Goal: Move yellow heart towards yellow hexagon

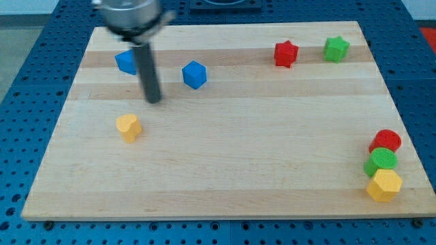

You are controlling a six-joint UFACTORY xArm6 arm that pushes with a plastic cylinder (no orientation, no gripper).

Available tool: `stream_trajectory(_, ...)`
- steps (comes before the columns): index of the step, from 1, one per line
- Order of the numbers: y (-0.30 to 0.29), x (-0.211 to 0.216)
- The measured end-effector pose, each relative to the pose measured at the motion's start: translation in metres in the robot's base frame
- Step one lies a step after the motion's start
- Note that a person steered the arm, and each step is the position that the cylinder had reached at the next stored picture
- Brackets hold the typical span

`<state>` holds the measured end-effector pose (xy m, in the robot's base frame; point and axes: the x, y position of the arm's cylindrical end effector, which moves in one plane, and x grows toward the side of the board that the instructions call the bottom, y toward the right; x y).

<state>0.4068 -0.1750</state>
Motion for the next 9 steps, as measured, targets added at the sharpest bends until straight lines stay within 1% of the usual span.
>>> stream_trajectory(1,-0.056,0.021)
stream_trajectory(2,-0.051,0.054)
stream_trajectory(3,0.012,0.071)
stream_trajectory(4,0.104,0.089)
stream_trajectory(5,0.183,0.117)
stream_trajectory(6,0.241,0.135)
stream_trajectory(7,0.258,0.135)
stream_trajectory(9,0.237,0.131)
